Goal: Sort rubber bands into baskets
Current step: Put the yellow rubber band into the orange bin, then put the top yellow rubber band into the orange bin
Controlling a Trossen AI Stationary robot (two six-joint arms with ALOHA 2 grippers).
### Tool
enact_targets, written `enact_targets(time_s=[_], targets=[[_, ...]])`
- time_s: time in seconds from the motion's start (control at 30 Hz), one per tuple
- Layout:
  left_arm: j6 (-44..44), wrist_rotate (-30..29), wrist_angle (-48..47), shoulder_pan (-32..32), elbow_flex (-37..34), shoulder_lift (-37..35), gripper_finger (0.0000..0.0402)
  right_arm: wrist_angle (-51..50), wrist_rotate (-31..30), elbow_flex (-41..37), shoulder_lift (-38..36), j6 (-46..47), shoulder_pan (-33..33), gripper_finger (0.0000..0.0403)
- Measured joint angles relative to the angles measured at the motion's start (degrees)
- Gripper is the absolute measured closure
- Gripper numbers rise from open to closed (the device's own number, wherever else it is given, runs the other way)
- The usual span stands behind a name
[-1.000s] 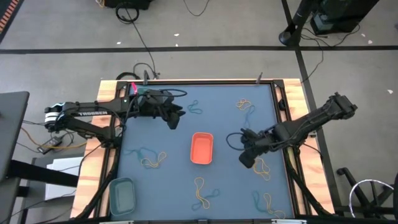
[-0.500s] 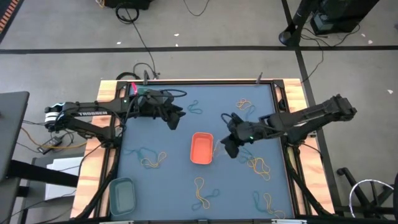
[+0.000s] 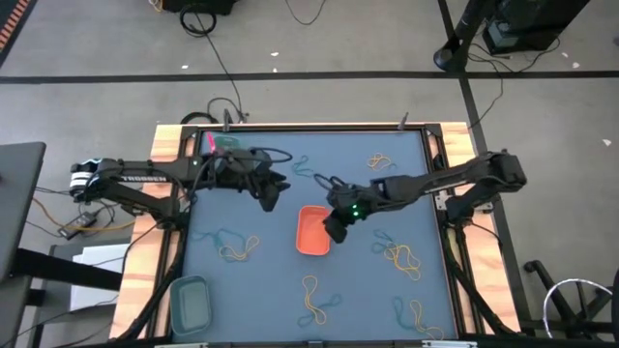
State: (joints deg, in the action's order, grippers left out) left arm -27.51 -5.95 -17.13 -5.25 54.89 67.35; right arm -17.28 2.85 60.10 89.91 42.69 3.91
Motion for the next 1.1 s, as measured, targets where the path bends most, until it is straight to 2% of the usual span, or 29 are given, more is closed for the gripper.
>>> enact_targets(time_s=[0.1, 0.3, 0.37, 0.47, 0.53, 0.63, 0.77, 0.93, 1.1], targets=[[0.09, -0.43, 0.17, 0.54, 0.00, 0.12, 0.0250, -0.04, 1.78, 0.00, 2.93, 1.91, -1.02, 0.0360], [0.13, -0.62, 0.10, 0.89, 0.00, 0.17, 0.0250, 1.25, 6.03, 0.00, 4.09, 2.33, -2.36, 0.0254], [0.16, -0.64, 0.10, 0.89, 0.00, 0.17, 0.0250, 1.46, 5.50, -0.01, 3.07, 2.23, -2.92, 0.0223], [0.16, -0.71, -0.18, 0.89, 0.00, 0.17, 0.0250, -0.86, -0.61, 0.00, 0.40, 2.15, -4.65, 0.0193], [0.16, -1.44, -0.83, 0.89, 0.00, 0.17, 0.0250, -4.18, -5.34, 0.00, -1.53, 1.45, -6.91, 0.0187], [0.16, -2.48, -1.07, 0.88, 0.00, 0.17, 0.0250, -10.58, -8.26, 0.02, -2.99, -2.27, -12.79, 0.0193], [0.16, -2.59, -1.08, 0.87, 0.00, 0.17, 0.0250, -19.51, -8.39, -0.07, -2.73, -5.66, -23.15, 0.0207], [0.29, -2.60, -1.37, 0.87, 0.00, 0.17, 0.0250, -23.93, -8.64, -0.32, -0.52, -9.93, -35.60, 0.0217], [3.87, -2.67, -2.04, 0.87, 0.00, 0.17, 0.0250, -22.38, -4.50, -0.31, 4.31, -21.87, -41.09, 0.0219]])
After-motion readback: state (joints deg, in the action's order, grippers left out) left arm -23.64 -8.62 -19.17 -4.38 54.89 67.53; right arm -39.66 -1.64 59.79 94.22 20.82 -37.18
